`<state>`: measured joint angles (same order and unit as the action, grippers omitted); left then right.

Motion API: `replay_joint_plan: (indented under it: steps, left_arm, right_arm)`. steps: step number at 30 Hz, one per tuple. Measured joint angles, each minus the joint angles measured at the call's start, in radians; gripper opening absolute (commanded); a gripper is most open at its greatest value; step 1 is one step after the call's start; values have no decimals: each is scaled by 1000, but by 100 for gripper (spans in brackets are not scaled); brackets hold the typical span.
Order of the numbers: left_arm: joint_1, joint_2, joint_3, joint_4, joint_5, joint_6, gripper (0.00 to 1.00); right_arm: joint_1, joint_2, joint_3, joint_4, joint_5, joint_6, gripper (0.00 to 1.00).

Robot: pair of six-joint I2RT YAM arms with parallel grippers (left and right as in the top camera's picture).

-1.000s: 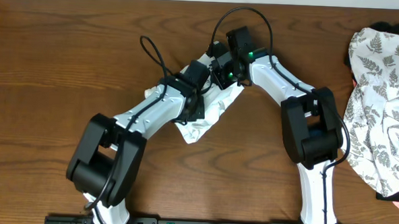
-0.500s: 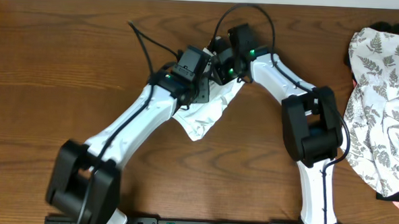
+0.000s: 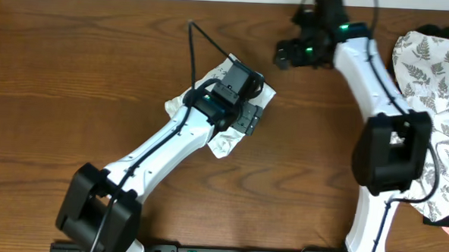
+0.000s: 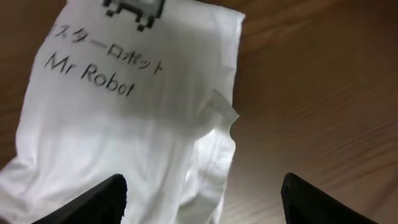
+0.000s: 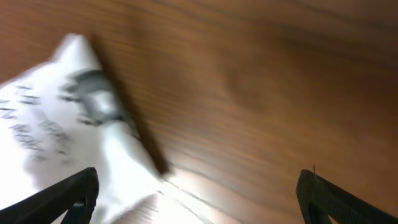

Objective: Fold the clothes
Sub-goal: 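Release the right gripper and retract it to the upper right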

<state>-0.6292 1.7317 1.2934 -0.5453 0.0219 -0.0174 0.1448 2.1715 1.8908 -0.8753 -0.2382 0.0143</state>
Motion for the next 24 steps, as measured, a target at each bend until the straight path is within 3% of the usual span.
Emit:
replay_joint_plan:
  steps: [10, 24]
  left_arm:
    - [-2, 183, -10, 48, -57, 119, 87]
    - [-53, 217, -10, 105, -129, 65, 86]
  right_arm:
    - [-168, -1, -5, -116, 157, 4, 99]
    - [-264, -1, -7, -145, 187, 4, 99]
